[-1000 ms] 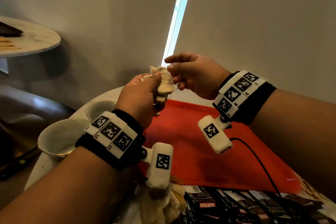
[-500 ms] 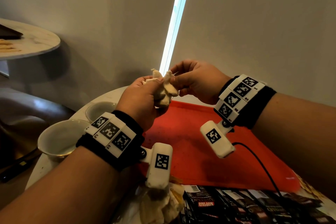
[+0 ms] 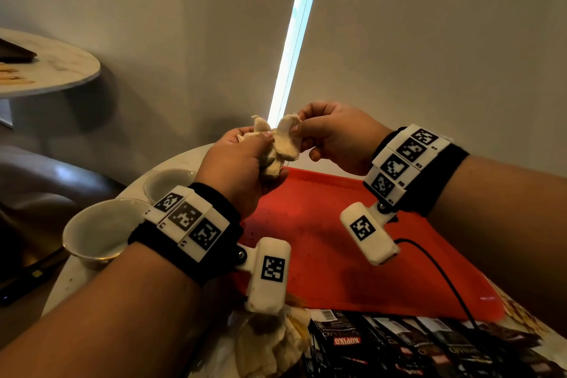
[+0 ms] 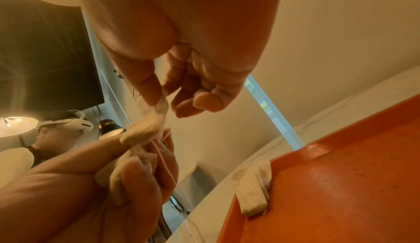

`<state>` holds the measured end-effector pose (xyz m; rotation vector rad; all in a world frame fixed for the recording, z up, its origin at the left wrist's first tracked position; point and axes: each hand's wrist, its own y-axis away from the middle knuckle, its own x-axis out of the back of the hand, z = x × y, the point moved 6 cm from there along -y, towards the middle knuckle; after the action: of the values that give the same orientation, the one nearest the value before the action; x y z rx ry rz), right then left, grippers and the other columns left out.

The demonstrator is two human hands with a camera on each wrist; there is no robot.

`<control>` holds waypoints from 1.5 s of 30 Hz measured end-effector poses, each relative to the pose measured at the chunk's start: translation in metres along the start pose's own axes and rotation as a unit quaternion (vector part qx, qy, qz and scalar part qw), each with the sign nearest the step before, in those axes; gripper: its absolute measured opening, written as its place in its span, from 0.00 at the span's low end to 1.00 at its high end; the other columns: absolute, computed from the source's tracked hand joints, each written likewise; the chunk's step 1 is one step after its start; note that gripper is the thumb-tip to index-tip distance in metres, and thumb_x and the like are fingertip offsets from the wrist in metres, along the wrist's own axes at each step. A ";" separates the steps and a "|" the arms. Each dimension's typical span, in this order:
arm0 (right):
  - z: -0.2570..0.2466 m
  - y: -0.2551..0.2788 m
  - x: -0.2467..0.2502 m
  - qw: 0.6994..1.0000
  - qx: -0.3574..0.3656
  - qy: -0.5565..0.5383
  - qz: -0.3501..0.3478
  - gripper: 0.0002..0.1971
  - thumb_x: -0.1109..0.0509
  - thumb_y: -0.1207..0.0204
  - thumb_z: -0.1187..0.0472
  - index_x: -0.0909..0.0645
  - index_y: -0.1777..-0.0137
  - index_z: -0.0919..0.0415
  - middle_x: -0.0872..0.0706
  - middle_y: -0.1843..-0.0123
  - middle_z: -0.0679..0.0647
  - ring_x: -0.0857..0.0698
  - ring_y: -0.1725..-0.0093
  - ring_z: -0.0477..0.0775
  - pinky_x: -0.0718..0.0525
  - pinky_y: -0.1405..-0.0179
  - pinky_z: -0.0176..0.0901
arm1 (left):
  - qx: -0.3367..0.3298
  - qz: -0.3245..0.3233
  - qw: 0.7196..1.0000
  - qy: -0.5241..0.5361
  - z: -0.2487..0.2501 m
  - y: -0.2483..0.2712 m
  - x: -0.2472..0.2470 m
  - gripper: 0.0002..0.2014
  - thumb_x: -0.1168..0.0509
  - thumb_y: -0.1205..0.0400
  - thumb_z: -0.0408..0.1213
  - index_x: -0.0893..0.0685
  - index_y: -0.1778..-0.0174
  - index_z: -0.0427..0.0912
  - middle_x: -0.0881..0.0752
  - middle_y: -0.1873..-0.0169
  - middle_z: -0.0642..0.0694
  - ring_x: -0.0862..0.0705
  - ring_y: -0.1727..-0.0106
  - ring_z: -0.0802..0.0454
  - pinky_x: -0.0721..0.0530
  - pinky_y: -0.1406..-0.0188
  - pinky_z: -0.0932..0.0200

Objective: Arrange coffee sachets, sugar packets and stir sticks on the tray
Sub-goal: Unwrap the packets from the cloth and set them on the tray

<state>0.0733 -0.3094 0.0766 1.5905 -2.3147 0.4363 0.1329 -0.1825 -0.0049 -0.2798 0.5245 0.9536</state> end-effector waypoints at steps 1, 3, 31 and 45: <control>0.000 0.000 0.001 1.000 -0.002 -0.001 0.002 0.04 0.32 0.20 0.72 0.20 0.52 0.63 0.13 0.60 0.59 0.15 0.65 0.53 0.23 0.71 0.42 | 0.001 0.003 1.000 0.001 0.000 0.000 0.001 0.13 0.35 0.13 0.36 0.20 0.32 0.42 0.15 0.49 0.35 0.16 0.65 0.48 0.16 0.72 0.55; 0.002 0.000 0.003 1.000 -0.009 0.003 0.009 0.03 0.30 0.20 0.71 0.19 0.49 0.65 0.13 0.61 0.58 0.17 0.67 0.51 0.23 0.72 0.41 | 0.004 0.015 1.000 -0.001 0.001 0.000 0.001 0.13 0.35 0.13 0.36 0.20 0.32 0.42 0.16 0.56 0.40 0.17 0.68 0.51 0.14 0.73 0.54; 0.049 -0.041 -0.004 0.988 -0.115 0.074 0.076 0.08 0.27 0.25 0.74 0.15 0.52 0.61 0.09 0.56 0.63 0.09 0.60 0.58 0.11 0.61 0.50 | -0.144 0.175 0.970 0.086 0.036 0.003 0.030 0.13 0.34 0.16 0.37 0.21 0.38 0.58 0.15 0.44 0.48 0.10 0.47 0.46 0.08 0.51 0.46; 0.086 -0.062 -0.059 0.953 -0.203 0.222 -0.044 0.12 0.25 0.26 0.76 0.14 0.43 0.67 0.10 0.44 0.69 0.08 0.46 0.68 0.10 0.42 0.64 | -0.116 0.147 0.977 0.102 0.032 -0.002 0.026 0.11 0.36 0.13 0.34 0.22 0.45 0.59 0.17 0.42 0.47 0.13 0.46 0.44 0.08 0.56 0.47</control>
<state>0.1452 -0.3153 -0.0206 1.2391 -1.8391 0.2417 0.1567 -0.1510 0.0083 -0.5238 0.6552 1.2862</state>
